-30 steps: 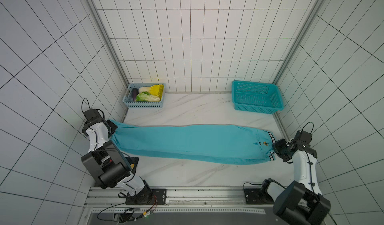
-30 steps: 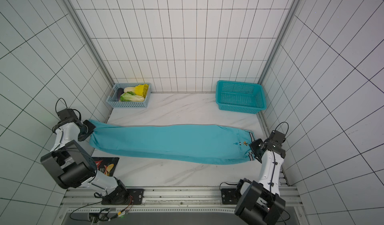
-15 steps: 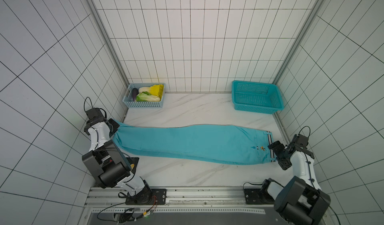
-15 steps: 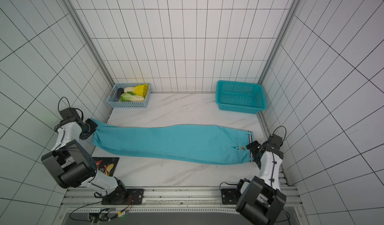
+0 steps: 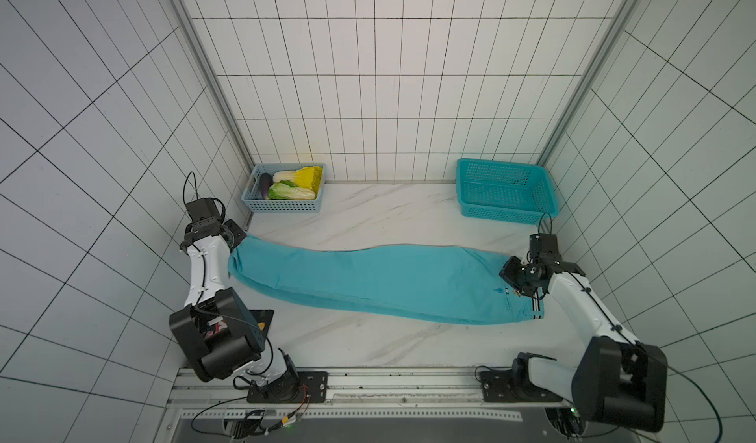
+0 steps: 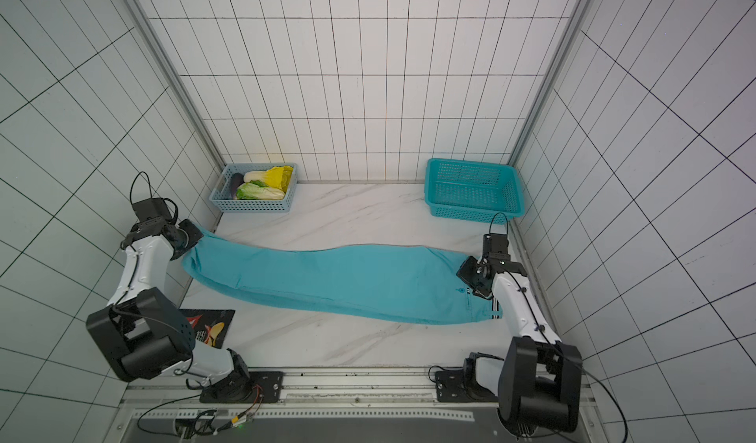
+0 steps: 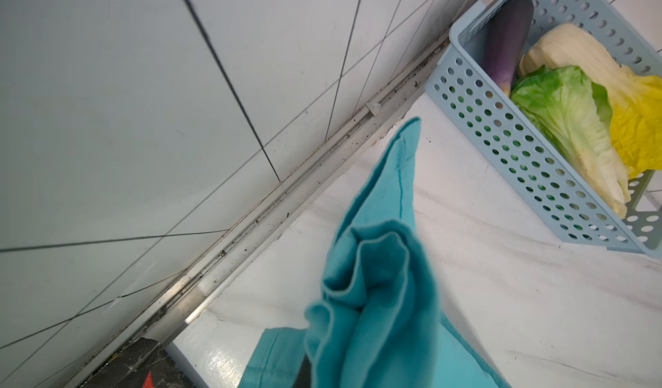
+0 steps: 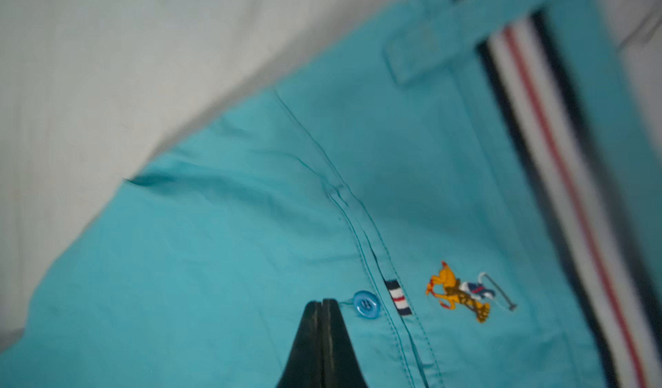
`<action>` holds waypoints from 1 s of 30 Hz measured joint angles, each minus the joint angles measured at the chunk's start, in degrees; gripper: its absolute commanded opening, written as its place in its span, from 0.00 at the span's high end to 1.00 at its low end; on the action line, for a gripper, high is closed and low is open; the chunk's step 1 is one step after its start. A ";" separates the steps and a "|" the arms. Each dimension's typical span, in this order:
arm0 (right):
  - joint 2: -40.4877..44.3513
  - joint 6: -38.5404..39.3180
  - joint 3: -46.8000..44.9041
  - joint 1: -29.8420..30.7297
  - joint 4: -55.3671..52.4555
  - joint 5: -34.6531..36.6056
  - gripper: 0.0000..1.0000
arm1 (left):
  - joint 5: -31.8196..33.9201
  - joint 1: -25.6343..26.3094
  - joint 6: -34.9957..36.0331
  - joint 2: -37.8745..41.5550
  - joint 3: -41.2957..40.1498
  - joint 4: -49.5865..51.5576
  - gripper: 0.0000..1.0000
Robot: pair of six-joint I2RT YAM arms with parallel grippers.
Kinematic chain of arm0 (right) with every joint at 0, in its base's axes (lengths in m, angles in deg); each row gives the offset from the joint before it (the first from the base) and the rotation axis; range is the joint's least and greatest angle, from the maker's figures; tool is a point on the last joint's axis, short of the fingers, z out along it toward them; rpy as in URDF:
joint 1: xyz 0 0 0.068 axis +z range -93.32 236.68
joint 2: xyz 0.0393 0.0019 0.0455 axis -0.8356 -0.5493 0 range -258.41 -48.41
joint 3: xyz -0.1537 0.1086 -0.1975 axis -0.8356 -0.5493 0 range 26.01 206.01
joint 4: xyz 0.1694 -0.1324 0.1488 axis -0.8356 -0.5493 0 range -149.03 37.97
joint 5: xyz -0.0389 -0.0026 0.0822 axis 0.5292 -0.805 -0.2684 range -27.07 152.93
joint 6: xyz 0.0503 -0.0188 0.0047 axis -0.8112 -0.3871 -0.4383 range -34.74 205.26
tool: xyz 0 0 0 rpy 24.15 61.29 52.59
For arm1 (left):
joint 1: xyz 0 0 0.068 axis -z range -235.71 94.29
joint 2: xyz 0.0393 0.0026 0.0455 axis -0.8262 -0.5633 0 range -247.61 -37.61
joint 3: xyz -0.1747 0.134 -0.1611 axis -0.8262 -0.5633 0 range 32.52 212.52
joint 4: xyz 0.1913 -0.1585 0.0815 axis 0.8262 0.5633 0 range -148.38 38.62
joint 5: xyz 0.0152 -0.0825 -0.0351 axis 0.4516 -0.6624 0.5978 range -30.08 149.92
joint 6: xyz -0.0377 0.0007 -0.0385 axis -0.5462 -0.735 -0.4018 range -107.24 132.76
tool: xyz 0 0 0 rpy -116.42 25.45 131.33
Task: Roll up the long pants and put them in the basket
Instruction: Fold the long pant at the center of the board.
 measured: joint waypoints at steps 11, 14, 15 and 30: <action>-23.65 0.37 13.66 16.13 4.92 8.61 1.00 | 3.50 3.30 1.05 0.04 4.96 -1.79 1.00; -29.88 -0.02 20.94 21.33 4.68 10.91 1.00 | 4.66 1.31 1.11 -0.92 5.01 -2.78 1.00; -32.20 -0.20 23.74 22.64 4.50 11.32 1.00 | 4.98 0.59 1.09 -1.57 5.22 -2.91 1.00; -36.00 -3.96 33.03 26.86 5.03 7.50 0.72 | 8.85 22.73 2.73 0.44 11.69 0.96 1.00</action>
